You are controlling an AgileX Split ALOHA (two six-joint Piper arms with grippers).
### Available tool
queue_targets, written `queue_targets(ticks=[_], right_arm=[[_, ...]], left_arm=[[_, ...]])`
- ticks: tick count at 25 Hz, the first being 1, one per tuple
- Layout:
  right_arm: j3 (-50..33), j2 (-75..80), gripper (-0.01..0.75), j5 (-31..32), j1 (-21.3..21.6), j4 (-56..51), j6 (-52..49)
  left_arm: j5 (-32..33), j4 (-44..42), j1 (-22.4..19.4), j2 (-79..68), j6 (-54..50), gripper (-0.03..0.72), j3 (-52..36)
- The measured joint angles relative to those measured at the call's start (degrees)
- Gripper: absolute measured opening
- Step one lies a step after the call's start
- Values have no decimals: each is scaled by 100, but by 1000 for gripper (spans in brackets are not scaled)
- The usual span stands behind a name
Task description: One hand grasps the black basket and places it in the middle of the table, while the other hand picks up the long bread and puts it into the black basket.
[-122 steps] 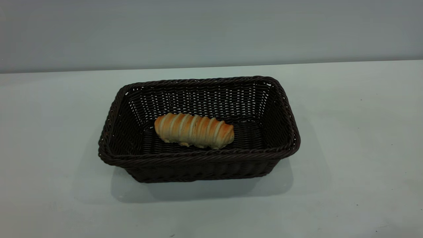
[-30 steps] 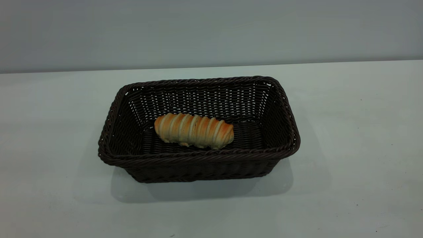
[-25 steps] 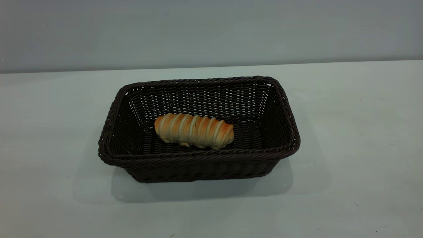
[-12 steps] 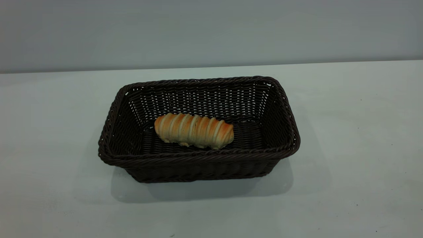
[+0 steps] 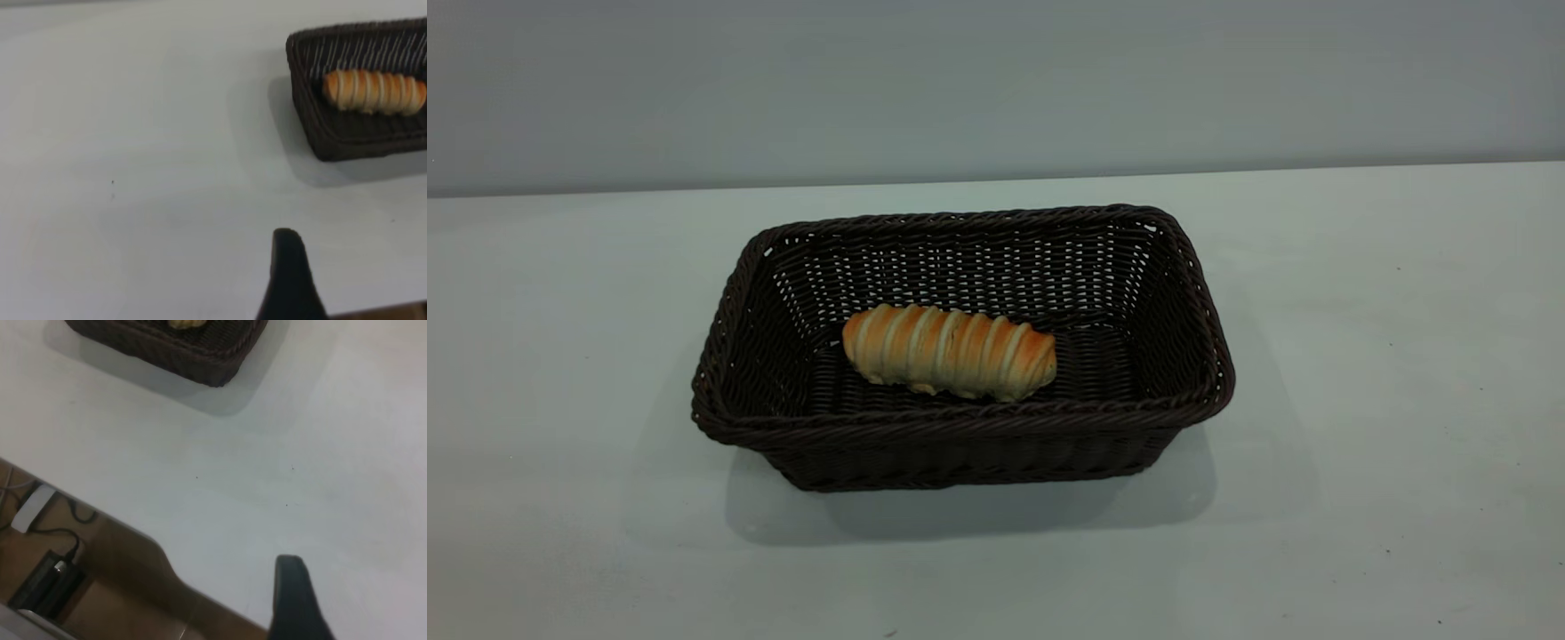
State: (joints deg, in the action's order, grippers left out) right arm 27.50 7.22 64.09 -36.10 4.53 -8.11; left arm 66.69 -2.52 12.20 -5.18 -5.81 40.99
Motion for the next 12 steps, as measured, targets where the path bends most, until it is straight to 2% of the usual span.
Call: queue_targets(ticks=[12], right_arm=[[0,0,458,0,0,0,0]], left_arm=[[-36,0,0,634,2,573,-1018]])
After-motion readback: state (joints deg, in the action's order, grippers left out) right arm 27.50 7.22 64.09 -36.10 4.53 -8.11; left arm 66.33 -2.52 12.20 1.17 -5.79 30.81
